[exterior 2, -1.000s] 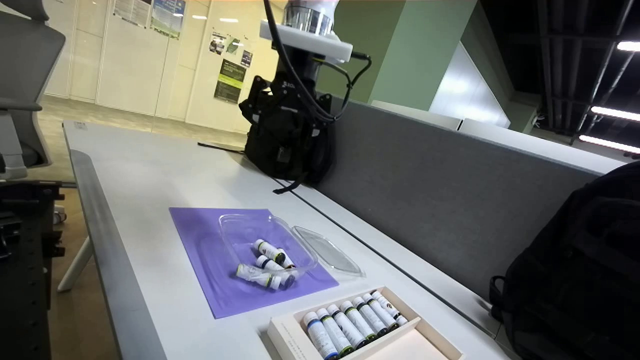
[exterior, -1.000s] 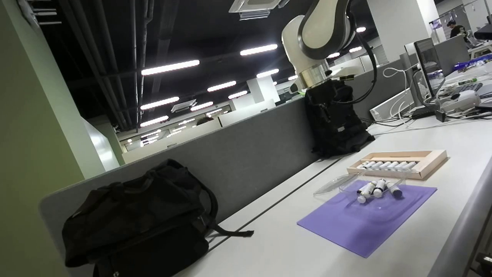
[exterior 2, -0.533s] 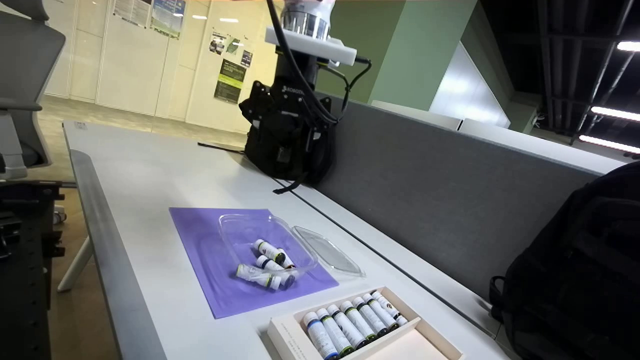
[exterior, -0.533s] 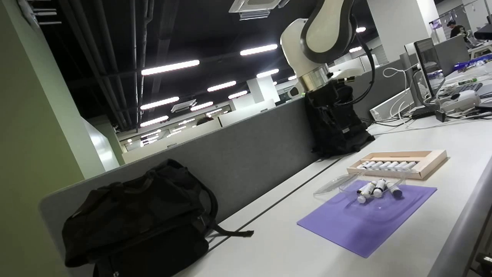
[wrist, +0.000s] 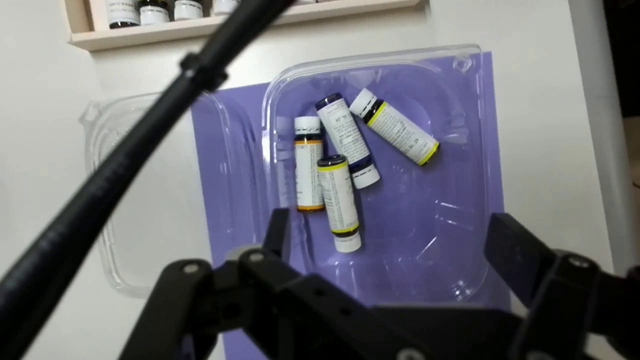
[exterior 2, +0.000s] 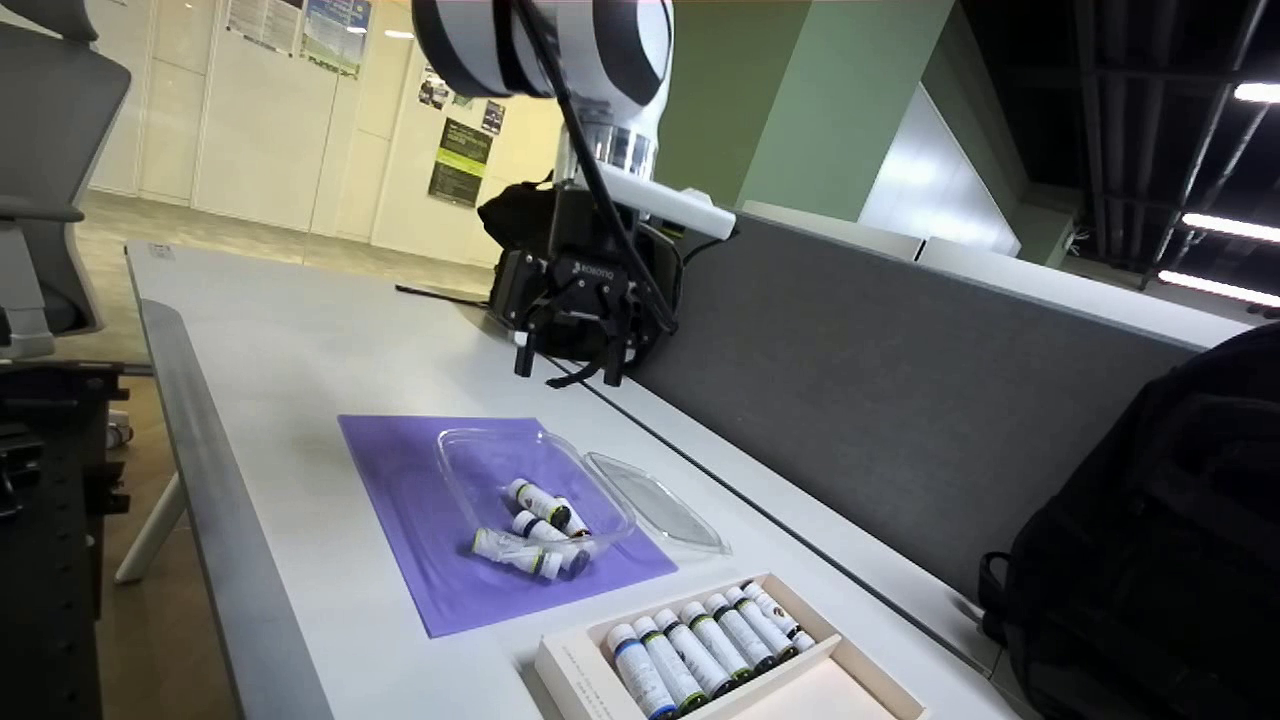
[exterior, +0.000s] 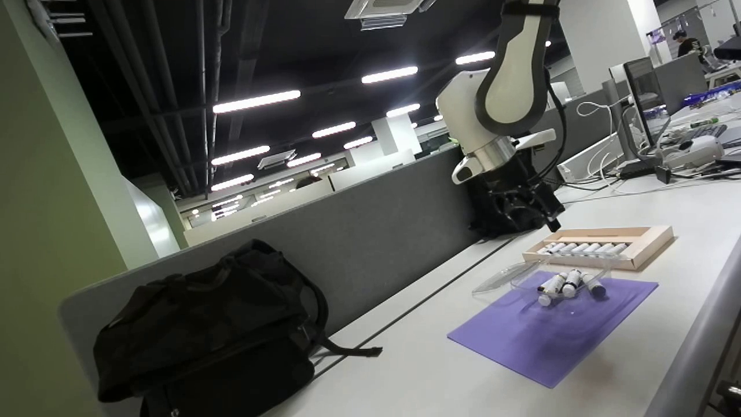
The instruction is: Put the white object into the tray.
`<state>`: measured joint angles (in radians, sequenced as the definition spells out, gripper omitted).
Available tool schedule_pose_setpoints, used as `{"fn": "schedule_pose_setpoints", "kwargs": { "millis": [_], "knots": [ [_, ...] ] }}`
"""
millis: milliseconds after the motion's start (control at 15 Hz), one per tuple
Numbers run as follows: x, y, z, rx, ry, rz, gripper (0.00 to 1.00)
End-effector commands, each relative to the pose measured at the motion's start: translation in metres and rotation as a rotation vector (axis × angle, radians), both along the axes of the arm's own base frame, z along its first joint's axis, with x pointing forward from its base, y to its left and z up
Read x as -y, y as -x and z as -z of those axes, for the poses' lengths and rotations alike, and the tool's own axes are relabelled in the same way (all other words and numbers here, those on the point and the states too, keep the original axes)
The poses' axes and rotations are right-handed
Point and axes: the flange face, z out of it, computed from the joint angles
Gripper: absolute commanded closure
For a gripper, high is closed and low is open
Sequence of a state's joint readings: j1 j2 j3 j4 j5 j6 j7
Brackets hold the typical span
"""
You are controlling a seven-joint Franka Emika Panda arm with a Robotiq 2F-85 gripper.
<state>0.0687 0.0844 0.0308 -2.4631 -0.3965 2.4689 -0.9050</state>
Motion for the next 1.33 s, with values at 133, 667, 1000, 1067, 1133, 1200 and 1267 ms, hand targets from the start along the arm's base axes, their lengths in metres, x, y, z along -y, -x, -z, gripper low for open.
{"fn": "schedule_pose_setpoints", "kwargs": {
  "millis": [133,667,1000,1067,1133,1200,1267],
  "knots": [
    [0.007,-0.026,0.031,-0.068,0.080,-0.087,0.00],
    [0.005,-0.022,0.044,-0.101,0.044,-0.125,0.00],
    [0.003,-0.019,0.079,-0.156,0.044,-0.196,0.00],
    [0.003,-0.018,0.084,-0.157,0.041,-0.214,0.00],
    [0.002,-0.018,0.089,-0.134,0.033,-0.225,0.00],
    [0.001,-0.018,0.092,-0.118,0.025,-0.237,0.00],
    [0.000,-0.017,0.096,-0.100,0.012,-0.251,0.00]
  ]
}}
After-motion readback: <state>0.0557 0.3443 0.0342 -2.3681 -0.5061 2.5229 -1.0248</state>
